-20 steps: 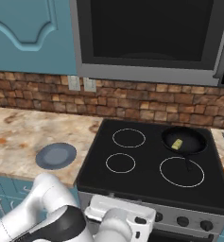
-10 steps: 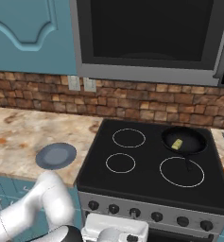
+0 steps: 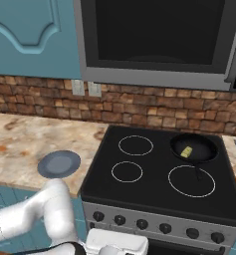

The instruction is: Pick up the butter stick and place it in the pan. Then turn on the burner for the pan.

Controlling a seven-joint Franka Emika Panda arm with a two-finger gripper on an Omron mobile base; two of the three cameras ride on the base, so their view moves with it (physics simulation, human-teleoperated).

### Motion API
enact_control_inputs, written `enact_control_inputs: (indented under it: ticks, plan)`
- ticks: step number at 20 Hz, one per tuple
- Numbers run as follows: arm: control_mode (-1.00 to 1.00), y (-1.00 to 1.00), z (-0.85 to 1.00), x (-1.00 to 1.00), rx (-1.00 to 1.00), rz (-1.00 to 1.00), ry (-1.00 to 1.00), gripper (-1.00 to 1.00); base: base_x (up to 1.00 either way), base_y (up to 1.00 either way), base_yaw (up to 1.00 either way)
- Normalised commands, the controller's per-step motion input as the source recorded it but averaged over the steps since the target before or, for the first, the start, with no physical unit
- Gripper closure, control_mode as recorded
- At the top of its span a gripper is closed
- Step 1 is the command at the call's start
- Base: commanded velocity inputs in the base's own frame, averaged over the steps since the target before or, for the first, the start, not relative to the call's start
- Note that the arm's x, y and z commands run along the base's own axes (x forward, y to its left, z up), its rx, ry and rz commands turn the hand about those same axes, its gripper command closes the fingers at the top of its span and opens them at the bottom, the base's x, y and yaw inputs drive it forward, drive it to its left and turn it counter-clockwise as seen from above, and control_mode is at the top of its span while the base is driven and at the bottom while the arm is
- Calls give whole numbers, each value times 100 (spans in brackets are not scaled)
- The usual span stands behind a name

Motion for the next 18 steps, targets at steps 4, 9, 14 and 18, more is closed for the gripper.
enact_control_inputs:
  ticks: [4, 9, 14, 18]
  plan:
    - [-100, 0, -30, 27, -3, 1, -4, -100, 0, 0, 0]
    - [-100, -5, -36, 5, -1, 0, -7, -100, 0, 0, 0]
    - [-100, -15, -36, 0, -1, 0, -11, -100, 0, 0, 0]
    - [-100, -21, -18, 1, -3, 2, -10, -100, 0, 0, 0]
